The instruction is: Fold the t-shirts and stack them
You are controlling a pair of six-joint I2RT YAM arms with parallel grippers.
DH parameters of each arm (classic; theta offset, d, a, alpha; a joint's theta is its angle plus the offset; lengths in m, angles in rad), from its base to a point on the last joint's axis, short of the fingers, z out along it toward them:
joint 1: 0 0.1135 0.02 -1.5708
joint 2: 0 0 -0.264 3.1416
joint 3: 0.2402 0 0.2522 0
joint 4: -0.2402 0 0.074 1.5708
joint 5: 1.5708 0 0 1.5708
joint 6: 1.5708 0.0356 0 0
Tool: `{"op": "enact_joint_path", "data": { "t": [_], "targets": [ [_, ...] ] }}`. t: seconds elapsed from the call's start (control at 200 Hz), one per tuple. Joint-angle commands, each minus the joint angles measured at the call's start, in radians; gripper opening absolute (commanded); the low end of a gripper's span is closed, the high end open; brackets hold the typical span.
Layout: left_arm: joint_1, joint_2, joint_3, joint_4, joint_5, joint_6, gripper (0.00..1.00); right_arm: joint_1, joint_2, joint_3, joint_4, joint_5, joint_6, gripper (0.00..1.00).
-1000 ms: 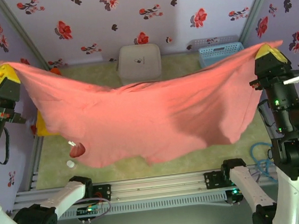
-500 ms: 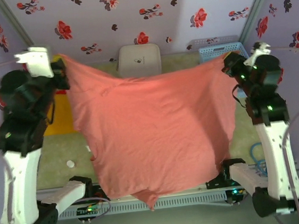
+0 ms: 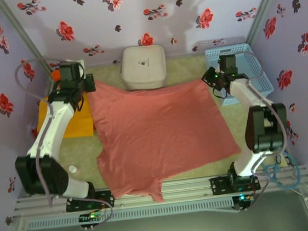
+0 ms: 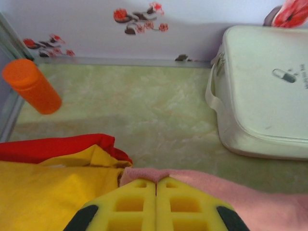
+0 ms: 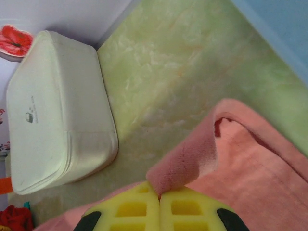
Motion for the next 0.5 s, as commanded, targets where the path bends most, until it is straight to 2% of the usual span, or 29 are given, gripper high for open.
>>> {"op": "enact_joint_path", "data": {
  "t": [0.0, 0.21, 0.34, 0.495],
  "targets": [
    [0.015, 0.096, 0.116, 0.039, 0.021, -0.014, 0.00, 0.001, 0.067, 0.113, 0.056, -0.040, -0.044, 0.00],
    [0.015, 0.214, 0.266, -0.005, 0.081, -0.064, 0.00, -0.026, 0.112, 0.176, 0.002, 0.030, -0.094, 0.00],
    [0.014, 0.240, 0.313, 0.016, 0.114, -0.101, 0.00, -0.077, 0.105, 0.149, 0.015, 0.026, -0.065, 0.00],
    [0.015, 0.305, 0.425, -0.058, 0.132, -0.093, 0.00, -0.099, 0.096, 0.125, 0.027, 0.008, -0.061, 0.00]
  ]
}}
